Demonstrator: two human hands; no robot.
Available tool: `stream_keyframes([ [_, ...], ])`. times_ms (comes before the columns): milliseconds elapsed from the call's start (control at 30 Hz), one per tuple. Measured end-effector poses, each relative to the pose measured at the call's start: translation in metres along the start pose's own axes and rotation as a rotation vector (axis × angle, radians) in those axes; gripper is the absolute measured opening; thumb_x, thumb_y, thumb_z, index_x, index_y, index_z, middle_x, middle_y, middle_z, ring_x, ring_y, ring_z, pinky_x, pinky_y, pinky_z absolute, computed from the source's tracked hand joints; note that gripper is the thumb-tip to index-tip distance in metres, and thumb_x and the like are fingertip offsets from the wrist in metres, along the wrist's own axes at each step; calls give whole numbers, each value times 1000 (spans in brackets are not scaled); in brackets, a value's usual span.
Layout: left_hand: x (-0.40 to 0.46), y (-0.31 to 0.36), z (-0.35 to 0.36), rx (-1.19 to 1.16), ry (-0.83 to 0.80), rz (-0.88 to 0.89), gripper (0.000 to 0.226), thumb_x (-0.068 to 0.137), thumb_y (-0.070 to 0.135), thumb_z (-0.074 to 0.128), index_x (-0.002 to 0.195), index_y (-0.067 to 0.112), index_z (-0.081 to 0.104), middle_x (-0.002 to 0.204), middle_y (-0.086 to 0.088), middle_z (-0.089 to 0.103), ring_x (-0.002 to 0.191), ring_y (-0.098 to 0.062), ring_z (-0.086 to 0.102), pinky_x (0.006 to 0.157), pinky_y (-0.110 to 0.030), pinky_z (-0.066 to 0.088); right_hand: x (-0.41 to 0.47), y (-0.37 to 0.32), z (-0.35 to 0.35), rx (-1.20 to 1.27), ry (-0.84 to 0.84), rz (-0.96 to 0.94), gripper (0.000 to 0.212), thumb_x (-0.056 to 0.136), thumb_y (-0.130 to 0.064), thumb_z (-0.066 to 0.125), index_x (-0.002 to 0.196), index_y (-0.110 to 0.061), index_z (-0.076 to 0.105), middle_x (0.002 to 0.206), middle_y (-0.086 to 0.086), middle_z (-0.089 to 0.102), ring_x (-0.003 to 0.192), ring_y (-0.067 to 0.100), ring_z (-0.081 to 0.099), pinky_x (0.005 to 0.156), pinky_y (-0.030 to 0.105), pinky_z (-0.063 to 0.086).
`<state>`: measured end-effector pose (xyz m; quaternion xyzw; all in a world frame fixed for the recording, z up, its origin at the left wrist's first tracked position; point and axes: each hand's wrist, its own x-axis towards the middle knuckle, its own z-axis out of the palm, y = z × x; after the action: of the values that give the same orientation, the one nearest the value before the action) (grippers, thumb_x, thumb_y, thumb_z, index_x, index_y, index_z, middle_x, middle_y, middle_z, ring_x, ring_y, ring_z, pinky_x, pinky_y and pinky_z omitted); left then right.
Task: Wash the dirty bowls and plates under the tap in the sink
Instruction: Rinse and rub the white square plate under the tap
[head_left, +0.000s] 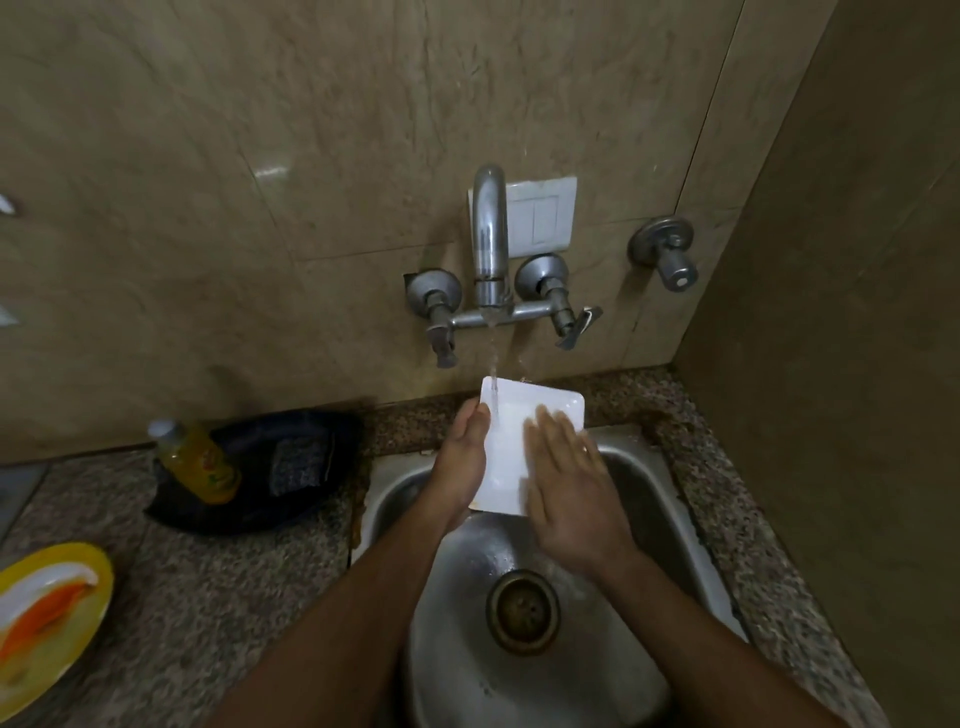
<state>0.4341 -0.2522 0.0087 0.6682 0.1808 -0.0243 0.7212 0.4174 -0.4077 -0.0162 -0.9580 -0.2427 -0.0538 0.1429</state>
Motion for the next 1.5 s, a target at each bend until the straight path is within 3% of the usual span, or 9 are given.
stream_keyframes([
  [100,1,0,-1,15,-16,-4,21,106,29,38,109,33,58,110,2,68,95,-11,64,75,-23,47,13,-10,-2,43,-32,-32,69,99,-40,27,158,-10,5,165,9,-2,152,23,-6,124,44,5],
  [267,6,-10,-5,-48,-22,-17,25,106,33,39,114,28,62,101,11,68,80,6,66,65,-11,48,6,-20,-2,59,-108,-221,69,98,-36,31,158,-13,6,165,2,-3,152,14,-7,123,37,0],
  [367,4,-5,-2,-45,-45,-20,22,106,34,38,115,30,58,103,21,62,89,8,60,76,-8,44,12,-26,-3,65,-89,-119,74,95,-38,31,158,-12,0,165,1,-11,151,13,-14,124,40,1],
  [633,9,1,5,-188,-2,-96,36,102,43,44,126,24,63,118,-4,71,109,-20,67,100,-39,51,20,-18,-14,40,-121,-134,76,90,-42,18,158,-13,0,165,3,-8,152,17,-11,123,45,3],
  [733,13,15,5,-273,-3,-97,36,103,42,43,128,23,61,116,-10,72,107,-26,68,97,-43,53,13,-16,-23,67,-124,-251,77,85,-34,25,158,-17,8,165,-2,0,152,14,-6,124,40,-1],
  [867,13,17,13,-362,-160,-141,52,97,56,46,137,24,55,132,-12,63,123,-33,60,109,-56,41,22,11,-32,79,-55,-113,79,85,-21,40,158,-16,11,165,-2,-1,151,15,-6,124,41,6],
  [1100,22,20,12,-419,-191,-201,59,98,58,42,132,15,60,129,-17,65,120,-34,61,108,-49,43,16,-1,-31,52,-114,-229,81,81,-29,24,158,-13,5,164,0,-9,151,16,-11,122,35,-4],
  [1300,19,23,13,-527,-218,-161,44,106,41,34,132,15,58,127,-15,66,117,-30,64,106,-49,44,34,11,-37,7,-36,-93,84,78,-30,29,157,-9,11,166,7,1,153,19,-2,123,44,10],
  [1500,11,25,20,-487,-218,-198,47,102,48,39,125,14,64,123,-14,68,113,-29,66,104,-47,46,32,7,-39,-48,-58,-154,81,81,-32,26,157,-9,11,166,6,-3,152,20,-7,124,42,5],
])
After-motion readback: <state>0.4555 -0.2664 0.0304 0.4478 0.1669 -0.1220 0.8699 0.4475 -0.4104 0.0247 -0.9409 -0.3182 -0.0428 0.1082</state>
